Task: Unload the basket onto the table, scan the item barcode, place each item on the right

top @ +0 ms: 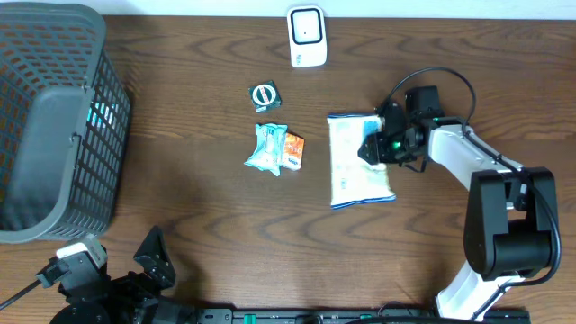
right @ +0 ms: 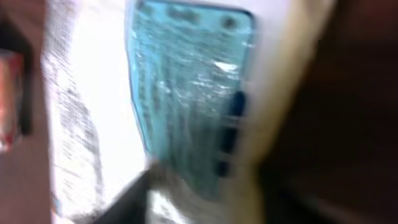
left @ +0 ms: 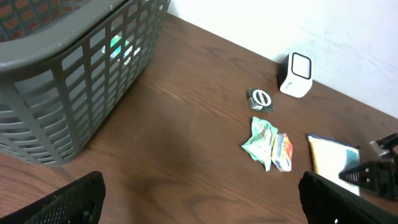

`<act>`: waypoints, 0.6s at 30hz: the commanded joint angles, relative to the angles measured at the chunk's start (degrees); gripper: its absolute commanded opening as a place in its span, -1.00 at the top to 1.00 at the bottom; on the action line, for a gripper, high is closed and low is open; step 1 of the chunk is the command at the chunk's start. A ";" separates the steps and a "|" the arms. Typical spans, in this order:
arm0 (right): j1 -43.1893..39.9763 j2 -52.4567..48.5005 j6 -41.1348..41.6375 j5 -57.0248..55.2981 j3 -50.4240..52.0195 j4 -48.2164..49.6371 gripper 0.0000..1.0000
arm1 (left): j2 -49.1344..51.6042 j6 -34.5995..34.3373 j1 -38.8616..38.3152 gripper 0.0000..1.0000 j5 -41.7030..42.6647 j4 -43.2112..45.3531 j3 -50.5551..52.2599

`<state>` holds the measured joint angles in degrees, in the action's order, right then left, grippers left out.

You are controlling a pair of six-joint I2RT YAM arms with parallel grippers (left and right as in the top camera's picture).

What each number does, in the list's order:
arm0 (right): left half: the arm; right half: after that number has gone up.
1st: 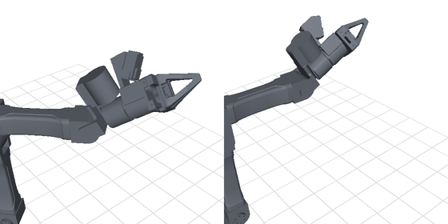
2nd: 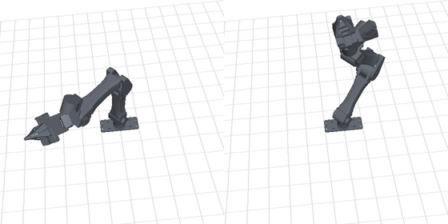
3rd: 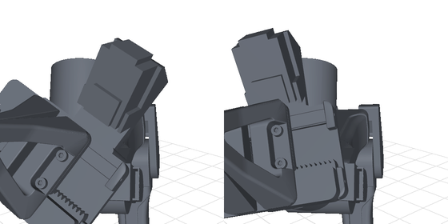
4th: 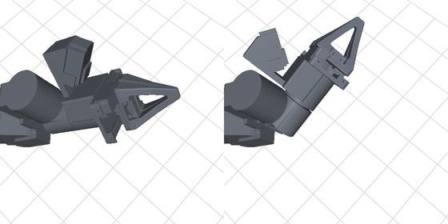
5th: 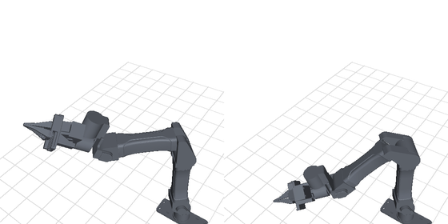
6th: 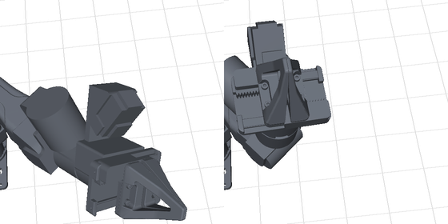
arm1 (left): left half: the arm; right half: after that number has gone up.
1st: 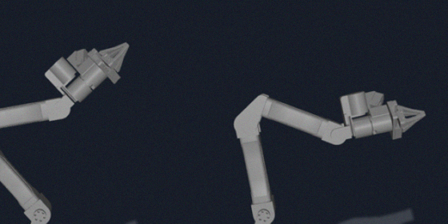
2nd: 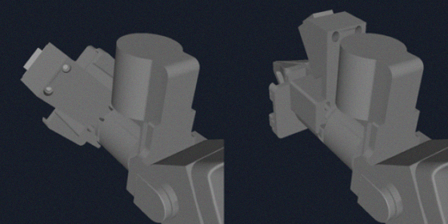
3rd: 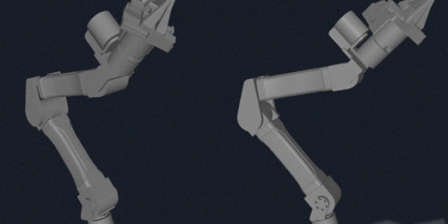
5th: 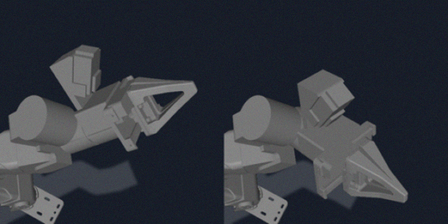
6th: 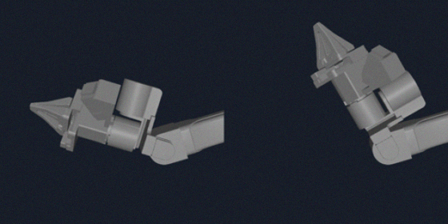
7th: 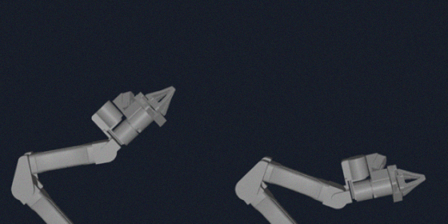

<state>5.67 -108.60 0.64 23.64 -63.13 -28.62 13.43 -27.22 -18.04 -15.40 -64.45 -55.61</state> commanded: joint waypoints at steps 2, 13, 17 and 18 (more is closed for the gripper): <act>1.79 -1.14 3.61 3.67 1.31 0.28 0.98 | -0.09 -0.55 0.24 -0.95 -0.96 0.04 0.28; -1.92 2.36 15.23 34.05 1.01 11.28 0.98 | -0.09 -0.55 0.24 -0.96 -0.98 0.04 0.28; -3.23 4.44 17.46 34.49 1.01 11.45 0.98 | -0.09 -0.55 0.24 -0.95 -0.96 0.04 0.28; -3.28 4.72 17.18 33.38 1.01 10.95 0.98 | -0.09 -0.55 0.24 -0.96 -0.96 0.04 0.28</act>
<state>2.92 -106.76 14.72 52.84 -62.17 -17.30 13.43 -27.22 -18.04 -15.40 -64.47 -55.61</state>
